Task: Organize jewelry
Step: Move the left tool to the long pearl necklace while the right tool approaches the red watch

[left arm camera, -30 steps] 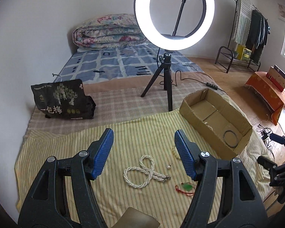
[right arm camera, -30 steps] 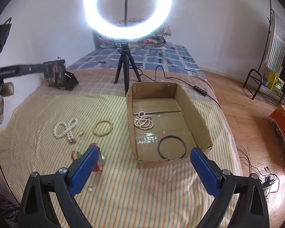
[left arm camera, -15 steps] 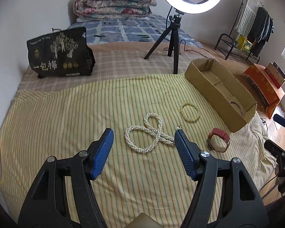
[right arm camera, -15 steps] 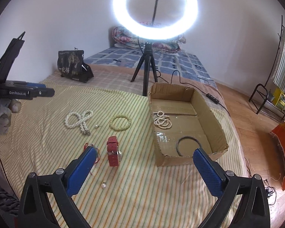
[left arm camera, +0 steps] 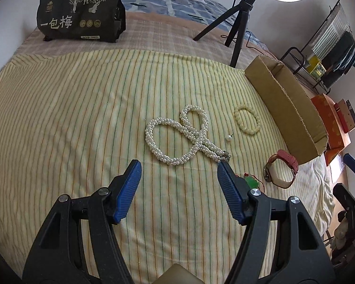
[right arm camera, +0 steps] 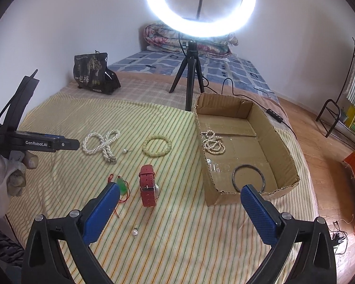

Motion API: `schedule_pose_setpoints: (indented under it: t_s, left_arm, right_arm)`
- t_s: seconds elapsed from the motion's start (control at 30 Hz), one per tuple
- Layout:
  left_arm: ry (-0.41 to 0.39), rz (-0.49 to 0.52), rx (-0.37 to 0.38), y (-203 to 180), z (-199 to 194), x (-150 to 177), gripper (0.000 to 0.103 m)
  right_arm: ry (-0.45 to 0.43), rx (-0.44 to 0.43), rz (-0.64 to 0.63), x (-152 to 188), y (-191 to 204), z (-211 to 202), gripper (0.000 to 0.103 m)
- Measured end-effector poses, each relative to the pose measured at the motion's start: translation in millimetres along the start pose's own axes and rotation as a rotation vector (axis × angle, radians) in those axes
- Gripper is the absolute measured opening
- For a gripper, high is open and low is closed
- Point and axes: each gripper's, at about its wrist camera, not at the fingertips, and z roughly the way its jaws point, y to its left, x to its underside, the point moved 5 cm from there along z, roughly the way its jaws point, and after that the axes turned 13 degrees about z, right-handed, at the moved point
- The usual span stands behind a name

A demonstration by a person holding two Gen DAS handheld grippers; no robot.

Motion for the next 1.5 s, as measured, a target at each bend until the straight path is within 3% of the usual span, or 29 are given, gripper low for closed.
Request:
schedule_pose_setpoints:
  t_s: [0.53, 0.7, 0.73, 0.77, 0.87, 1.17, 1.27, 1.37, 1.5]
  left_arm:
    - [0.011, -0.217, 0.051, -6.8, 33.9, -4.4, 0.068]
    - [0.031, -0.209, 0.044, -16.1, 41.7, -5.1, 0.068]
    - [0.032, -0.226, 0.047, -15.2, 43.1, -5.5, 0.067]
    - [0.033, -0.251, 0.048, -14.0, 44.5, -6.4, 0.057]
    - [0.055, -0.298, 0.033, -12.7, 49.8, -8.7, 0.045]
    - [0.08, -0.379, 0.03, -19.9, 60.1, -12.9, 0.044]
    - [0.1, -0.345, -0.024, -22.6, 69.7, -21.0, 0.044]
    - [0.11, -0.249, -0.102, -29.7, 77.8, -28.2, 0.043]
    - [0.071, -0.144, -0.201, -35.6, 79.0, -25.1, 0.028]
  right_arm:
    - [-0.001, 0.011, -0.004, -1.8, -5.3, 5.9, 0.103]
    - [0.004, 0.016, -0.005, -1.7, -7.0, 8.0, 0.103]
    - [0.002, 0.018, -0.003, -2.2, -7.3, 7.9, 0.103]
    - [0.0, 0.018, -0.001, -2.7, -7.5, 7.7, 0.103]
    - [-0.003, 0.02, 0.001, -3.4, -8.0, 7.5, 0.103]
    - [-0.014, 0.016, 0.02, -6.6, -10.7, 5.5, 0.103]
    - [-0.018, 0.004, 0.04, -7.8, -12.8, 3.2, 0.103]
    - [-0.01, -0.006, 0.043, -6.4, -12.7, 4.0, 0.103]
    - [0.031, -0.025, 0.024, 0.7, -6.2, 13.1, 0.103]
